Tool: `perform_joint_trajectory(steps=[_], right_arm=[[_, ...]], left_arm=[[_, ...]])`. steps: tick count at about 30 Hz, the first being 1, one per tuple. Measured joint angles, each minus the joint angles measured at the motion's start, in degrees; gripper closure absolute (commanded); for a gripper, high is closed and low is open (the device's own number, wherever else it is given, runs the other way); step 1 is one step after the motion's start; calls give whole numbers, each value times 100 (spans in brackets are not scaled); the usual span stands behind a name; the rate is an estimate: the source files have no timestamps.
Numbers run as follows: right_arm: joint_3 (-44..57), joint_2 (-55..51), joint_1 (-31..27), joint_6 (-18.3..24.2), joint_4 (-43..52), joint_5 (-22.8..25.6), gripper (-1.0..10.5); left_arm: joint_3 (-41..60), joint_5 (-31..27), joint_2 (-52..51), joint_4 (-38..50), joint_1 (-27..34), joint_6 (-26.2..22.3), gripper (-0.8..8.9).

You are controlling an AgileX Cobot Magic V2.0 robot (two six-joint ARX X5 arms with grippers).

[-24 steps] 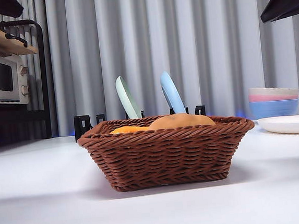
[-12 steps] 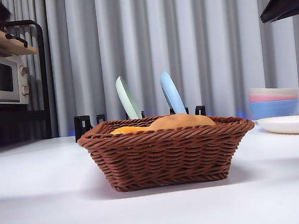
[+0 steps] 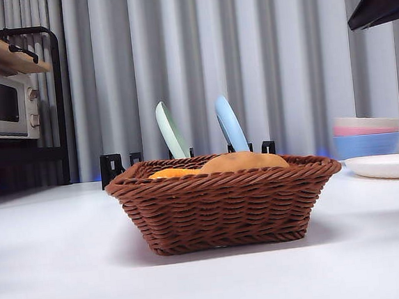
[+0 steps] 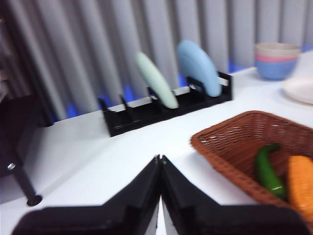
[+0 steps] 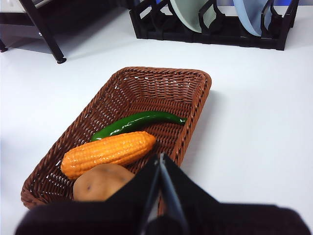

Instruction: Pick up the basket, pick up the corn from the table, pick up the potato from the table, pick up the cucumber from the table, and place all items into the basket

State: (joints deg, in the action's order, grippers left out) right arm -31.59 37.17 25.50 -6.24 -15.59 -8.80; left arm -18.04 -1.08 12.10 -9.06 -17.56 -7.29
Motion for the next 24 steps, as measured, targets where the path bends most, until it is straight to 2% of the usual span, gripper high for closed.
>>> perform_joint_trajectory(steps=[3,7,12,16,24], right_arm=[[0,0,0,0,-2,2,945],[0,0,0,0,-4,0,945],[0,0,0,0,-4,2,945],[0,0,0,0,-9,2,945],[0,0,0,0,-22,2,945]], left_arm=[[553,463,-210,245,667,0,815],[1204,691,-479,282,1198,2,815],[1679,726,-890,284,1471,35,815],[1703,726,-1158,-105,1641,90,815],[1703,713,-1180,-114,1816,92,815]])
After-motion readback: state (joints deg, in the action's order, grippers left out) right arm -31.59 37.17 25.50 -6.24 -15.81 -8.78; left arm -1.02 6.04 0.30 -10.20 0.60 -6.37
